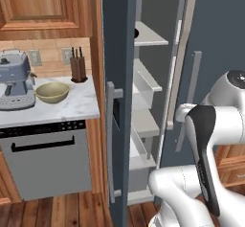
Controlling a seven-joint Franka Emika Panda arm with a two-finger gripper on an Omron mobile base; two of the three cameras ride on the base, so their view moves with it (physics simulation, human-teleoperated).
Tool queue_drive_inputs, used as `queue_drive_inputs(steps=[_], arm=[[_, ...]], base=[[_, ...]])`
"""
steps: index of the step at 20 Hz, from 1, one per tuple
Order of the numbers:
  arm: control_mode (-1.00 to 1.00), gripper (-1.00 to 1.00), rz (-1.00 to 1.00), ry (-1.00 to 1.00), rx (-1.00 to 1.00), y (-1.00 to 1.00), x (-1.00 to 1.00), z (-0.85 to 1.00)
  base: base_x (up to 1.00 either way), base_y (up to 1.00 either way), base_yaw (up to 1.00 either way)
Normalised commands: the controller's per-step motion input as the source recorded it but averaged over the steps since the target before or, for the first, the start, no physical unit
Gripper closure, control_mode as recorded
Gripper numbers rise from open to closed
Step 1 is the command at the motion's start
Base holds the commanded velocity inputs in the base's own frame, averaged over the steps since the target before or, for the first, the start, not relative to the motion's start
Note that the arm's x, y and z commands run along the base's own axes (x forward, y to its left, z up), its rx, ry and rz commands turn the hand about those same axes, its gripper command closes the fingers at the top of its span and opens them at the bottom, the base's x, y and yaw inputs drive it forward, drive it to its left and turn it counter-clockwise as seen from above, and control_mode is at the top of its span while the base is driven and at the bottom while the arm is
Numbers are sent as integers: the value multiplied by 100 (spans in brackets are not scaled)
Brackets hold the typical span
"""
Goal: Take the orange, eggplant, and lemon wedge from the freezer and place them in the bowl on the counter.
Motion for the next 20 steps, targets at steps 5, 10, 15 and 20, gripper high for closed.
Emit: queue_drive_inputs(steps=[5,10,15,20], arm=[[100,-100,0,0,0,0,0,0],[100,-100,0,0,0,0,0,0],[100,-100,0,0,0,0,0,0],[100,-100,0,0,0,0,0,0]], base=[[46,35,12],[55,74,16],[3,4,10],[-43,-85,6]])
